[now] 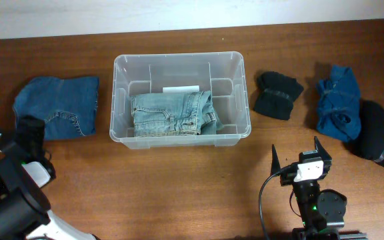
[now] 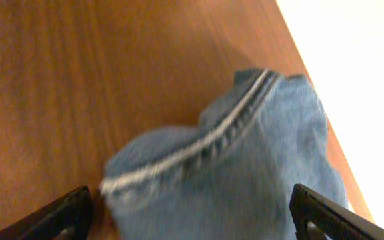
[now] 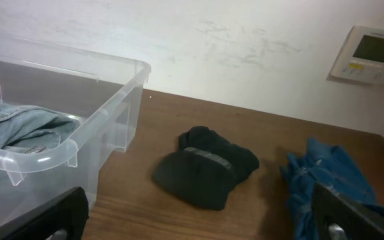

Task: Pack container
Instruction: 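Move the left gripper back and grasp the darker blue jeans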

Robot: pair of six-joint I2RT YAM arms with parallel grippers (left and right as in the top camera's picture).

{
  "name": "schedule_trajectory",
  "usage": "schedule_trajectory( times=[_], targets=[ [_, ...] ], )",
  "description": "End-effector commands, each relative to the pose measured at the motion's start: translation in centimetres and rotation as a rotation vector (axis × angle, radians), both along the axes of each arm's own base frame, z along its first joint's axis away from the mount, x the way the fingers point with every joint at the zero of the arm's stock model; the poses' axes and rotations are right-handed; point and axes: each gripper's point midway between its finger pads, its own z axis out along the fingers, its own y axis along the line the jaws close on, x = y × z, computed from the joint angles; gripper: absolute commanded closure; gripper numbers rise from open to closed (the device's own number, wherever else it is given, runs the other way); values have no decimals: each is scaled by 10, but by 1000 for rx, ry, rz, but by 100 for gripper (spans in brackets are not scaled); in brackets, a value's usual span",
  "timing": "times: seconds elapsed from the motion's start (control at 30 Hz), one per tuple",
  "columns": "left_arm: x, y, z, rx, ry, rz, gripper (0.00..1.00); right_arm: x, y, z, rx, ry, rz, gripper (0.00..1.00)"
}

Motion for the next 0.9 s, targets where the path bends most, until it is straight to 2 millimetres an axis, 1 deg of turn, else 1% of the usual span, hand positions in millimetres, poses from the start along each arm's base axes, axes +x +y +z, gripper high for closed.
schedule_trajectory(
  times=[0.0, 0.03, 0.07, 0.1, 0.17, 0.2, 0.23, 0.3, 0.37, 0.43, 0.47, 0.53, 0.63, 0.67, 0.7, 0.73, 0.77, 0.83, 0.87],
  targets=[
    [3, 3, -26, -32, 40, 11, 37, 0, -1, -2, 3, 5, -5, 2],
    [5, 4, -25, -32, 36, 8, 66, 0, -1, -2, 3, 5, -5, 2],
    [8, 4, -22, -30, 27, 2, 90, 0, -1, -2, 3, 5, -5, 2],
    [13, 3, -16, -26, 1, -20, 99, 0, -1, -2, 3, 5, -5, 2],
    [26, -2, 0, -8, -71, -85, 99, 0, -1, -2, 3, 5, -5, 2],
    [35, -8, 14, 17, -126, -144, 99, 0, -1, -2, 3, 5, -5, 2],
    [40, -12, 22, 37, -159, -181, 99, 0, -1, -2, 3, 5, -5, 2],
    [51, -22, 50, 83, -259, -271, 99, 0, -1, -2, 3, 5, -5, 2],
    [59, -32, 85, 143, -363, -353, 99, 0, -1, -2, 3, 5, -5, 2],
    [61, -39, 113, 188, -424, -399, 99, 0, -1, -2, 3, 5, -5, 1],
    [62, -44, 134, 215, -460, -431, 99, 0, -1, -2, 3, 5, -5, 2],
    [62, -53, 164, 255, -510, -479, 99, 0, -1, -2, 3, 5, -5, 2],
    [58, -72, 230, 347, -609, -577, 99, 0, -1, -2, 3, 5, -5, 2],
    [57, -81, 254, 378, -639, -618, 99, 0, -1, -2, 3, 5, -5, 2],
    [57, -87, 265, 395, -650, -641, 99, 0, -1, -2, 3, 5, -5, 2],
    [56, -99, 286, 430, -660, -691, 99, 0, -1, -2, 3, 5, -5, 2],
    [57, -109, 300, 451, -654, -730, 99, 0, -1, -2, 3, 5, -5, 2],
    [61, -124, 318, 485, -622, -779, 99, 0, -1, -2, 3, 5, -5, 2],
    [65, -141, 332, 539, -563, -831, 99, 0, -1, -2, 3, 5, -5, 2]
  ],
)
